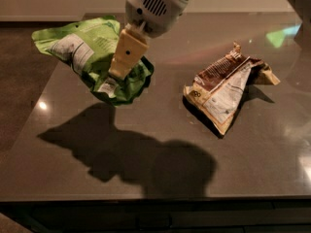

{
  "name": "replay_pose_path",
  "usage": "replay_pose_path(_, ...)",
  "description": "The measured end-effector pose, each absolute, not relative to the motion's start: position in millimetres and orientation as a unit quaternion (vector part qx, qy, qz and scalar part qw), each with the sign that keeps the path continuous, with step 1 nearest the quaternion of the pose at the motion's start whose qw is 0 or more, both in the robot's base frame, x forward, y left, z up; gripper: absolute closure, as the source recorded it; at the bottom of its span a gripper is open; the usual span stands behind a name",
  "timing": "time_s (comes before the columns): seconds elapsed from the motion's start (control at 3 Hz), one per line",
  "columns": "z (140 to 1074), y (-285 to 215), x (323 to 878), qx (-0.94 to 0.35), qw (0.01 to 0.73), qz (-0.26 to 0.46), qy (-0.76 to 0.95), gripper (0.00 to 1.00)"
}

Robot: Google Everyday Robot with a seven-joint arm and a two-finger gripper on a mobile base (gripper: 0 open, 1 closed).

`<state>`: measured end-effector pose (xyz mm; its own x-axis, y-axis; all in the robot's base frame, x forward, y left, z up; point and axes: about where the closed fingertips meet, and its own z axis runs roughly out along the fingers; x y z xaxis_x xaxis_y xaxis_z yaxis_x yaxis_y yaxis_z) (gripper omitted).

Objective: Pick green rice chip bag

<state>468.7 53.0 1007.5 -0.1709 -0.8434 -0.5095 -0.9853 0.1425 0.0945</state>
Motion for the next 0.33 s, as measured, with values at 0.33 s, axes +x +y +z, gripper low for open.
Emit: replay_pose_path(0.33,1008.7,56.5,470.0,-0.621,0.176,0.208,0.734,1.00)
